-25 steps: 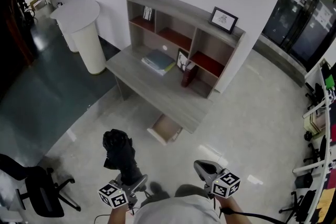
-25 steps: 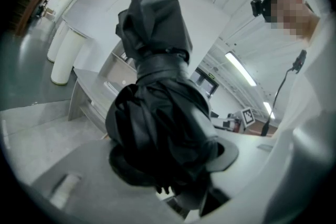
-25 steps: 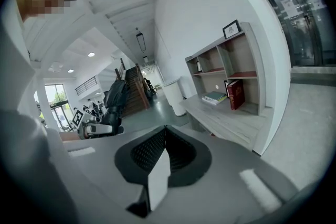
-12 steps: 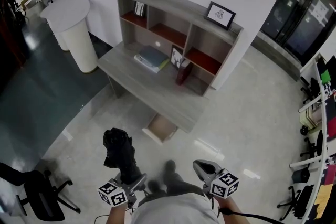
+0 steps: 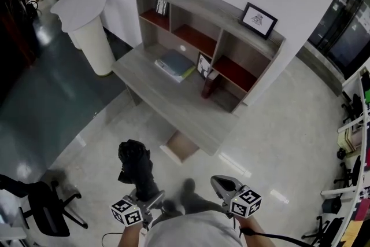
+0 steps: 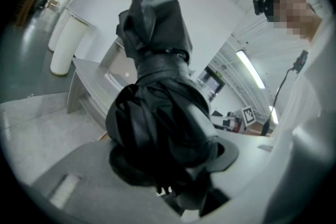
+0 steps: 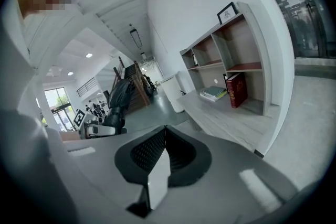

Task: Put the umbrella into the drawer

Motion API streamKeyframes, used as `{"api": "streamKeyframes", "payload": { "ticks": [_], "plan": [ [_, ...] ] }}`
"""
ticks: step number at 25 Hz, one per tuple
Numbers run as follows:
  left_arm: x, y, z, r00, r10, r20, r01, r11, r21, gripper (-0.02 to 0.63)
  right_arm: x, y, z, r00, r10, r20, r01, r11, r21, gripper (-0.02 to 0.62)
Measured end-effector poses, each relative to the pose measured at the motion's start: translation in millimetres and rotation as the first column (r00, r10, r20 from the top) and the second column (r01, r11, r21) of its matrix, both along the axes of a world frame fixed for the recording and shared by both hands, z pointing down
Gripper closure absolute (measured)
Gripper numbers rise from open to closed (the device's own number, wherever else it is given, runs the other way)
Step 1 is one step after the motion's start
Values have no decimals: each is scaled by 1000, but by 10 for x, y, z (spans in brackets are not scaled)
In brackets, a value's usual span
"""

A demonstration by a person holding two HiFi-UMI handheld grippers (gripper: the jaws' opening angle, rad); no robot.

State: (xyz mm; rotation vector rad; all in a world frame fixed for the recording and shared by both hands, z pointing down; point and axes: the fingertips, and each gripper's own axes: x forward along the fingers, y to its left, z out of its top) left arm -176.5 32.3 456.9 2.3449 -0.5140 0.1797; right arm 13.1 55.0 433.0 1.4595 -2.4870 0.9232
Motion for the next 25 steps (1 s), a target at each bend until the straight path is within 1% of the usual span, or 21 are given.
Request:
{"api": "streamKeyframes", "payload": {
  "ticks": [8, 15, 20, 25],
  "plan": [
    [361, -364, 81, 999, -34, 7, 35, 999, -20, 388, 371, -518, 110, 998, -57, -3, 57, 998, -4, 591],
    [669, -585, 187, 997, -72, 26, 73, 997, -33, 388, 611, -804, 293, 993, -121, -5, 121, 993, -13, 591],
    [826, -696, 306, 996, -67, 50, 70, 996, -50, 388, 719, -912, 437, 989, -146, -22, 146, 989, -26, 591],
    [909, -809, 418, 997, -47, 62, 51, 996, -67, 388, 724, -998, 591, 988, -152, -12, 151, 987, -54, 591]
  ]
}}
